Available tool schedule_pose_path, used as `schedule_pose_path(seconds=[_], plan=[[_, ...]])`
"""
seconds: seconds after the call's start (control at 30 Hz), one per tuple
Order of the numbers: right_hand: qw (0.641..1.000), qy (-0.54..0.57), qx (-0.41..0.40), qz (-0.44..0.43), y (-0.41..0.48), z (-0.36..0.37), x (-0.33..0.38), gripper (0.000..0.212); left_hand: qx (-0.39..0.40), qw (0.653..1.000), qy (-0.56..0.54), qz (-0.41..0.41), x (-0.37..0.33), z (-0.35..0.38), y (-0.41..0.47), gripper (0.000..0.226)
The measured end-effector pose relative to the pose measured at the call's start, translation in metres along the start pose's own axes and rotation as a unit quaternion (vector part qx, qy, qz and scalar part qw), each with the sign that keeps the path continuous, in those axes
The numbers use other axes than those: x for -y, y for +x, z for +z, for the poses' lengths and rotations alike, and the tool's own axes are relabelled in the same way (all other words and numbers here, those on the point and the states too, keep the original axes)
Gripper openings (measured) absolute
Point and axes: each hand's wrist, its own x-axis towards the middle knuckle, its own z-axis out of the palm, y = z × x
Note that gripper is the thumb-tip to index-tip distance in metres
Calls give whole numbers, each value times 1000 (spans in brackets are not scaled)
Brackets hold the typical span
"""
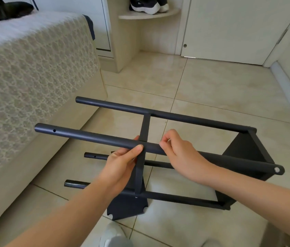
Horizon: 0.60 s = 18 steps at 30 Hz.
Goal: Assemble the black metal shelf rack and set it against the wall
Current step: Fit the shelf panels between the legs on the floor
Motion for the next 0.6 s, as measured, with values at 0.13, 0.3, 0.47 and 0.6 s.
schedule_pose_path(seconds=[0.13,0.3,0.47,0.6], plan=[[1000,13,8,17,-7,12,-10,11,-17,1000,-9,-9,15,-3,-8,44],[1000,10,5,18,-16,25,-20,9,-23,999,-3,-27,30,-8,-20,34],[1000,-2,-2,17,-16,29,-21,7,-73,992,98,-20,24,-7,-29,47],[1000,-11,1,20,-16,31,-18,7,-111,969,219,-34,21,-10,-33,29]])
